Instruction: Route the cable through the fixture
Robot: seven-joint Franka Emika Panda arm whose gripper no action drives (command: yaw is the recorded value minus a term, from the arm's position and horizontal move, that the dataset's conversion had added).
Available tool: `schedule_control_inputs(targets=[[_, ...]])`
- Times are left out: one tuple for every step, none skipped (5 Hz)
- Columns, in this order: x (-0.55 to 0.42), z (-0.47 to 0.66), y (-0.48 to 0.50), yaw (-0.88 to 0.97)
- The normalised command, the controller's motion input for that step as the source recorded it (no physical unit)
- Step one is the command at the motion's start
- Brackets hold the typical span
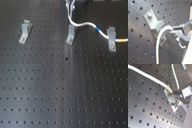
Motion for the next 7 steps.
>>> schedule_control_inputs(targets=[[-0.178,0.43,0.299,0.17],[0.019,0.47,0.064,0.0],[0.093,0.0,0.049,0.0],[0.283,0.0,-0.117,0.0],[0.441,0.0,-0.112,0.02],[0.158,0.25,-0.143,0.0],[-0.356,0.09,-0.141,-0.09]])
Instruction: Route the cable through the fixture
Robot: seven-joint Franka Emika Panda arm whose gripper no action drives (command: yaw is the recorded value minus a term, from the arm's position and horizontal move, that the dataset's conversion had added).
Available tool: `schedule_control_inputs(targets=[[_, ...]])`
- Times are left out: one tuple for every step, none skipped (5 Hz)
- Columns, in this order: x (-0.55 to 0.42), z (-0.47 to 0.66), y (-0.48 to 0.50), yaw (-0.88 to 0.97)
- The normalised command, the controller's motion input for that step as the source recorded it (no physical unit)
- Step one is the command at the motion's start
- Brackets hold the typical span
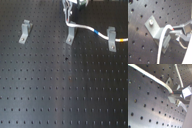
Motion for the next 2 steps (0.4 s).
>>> schedule_control_inputs(targets=[[-0.367,0.0,-0.209,-0.2],[-0.15,-0.03,-0.039,-0.01]])
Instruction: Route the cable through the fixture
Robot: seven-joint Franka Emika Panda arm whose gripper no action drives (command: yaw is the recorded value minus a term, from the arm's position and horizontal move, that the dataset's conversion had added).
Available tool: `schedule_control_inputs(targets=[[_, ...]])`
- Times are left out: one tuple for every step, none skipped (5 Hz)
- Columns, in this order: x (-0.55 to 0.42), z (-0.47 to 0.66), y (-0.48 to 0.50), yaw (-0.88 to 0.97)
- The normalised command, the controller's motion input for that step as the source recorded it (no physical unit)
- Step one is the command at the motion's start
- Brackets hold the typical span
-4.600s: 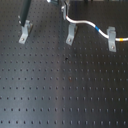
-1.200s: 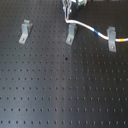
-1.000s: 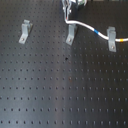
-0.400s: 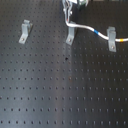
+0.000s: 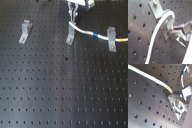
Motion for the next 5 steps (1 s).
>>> schedule_control_inputs(targets=[[-0.111,-0.11,-0.122,-0.01],[-0.226,0.0,0.074,0.0],[-0.499,0.02,0.274,0.0],[-0.228,-0.01,0.345,0.0],[0.123,-0.04,0.419,0.0]])
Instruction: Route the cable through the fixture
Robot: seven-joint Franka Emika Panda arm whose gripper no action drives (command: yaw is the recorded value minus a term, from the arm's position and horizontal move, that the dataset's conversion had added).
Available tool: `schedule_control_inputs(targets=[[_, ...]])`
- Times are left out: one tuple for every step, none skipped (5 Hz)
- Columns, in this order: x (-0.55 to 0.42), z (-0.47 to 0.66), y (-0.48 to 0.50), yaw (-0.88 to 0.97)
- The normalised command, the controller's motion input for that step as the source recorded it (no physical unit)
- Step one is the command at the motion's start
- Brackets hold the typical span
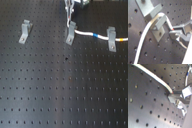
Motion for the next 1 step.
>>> schedule_control_inputs(targets=[[0.017,0.0,0.053,-0.01]])
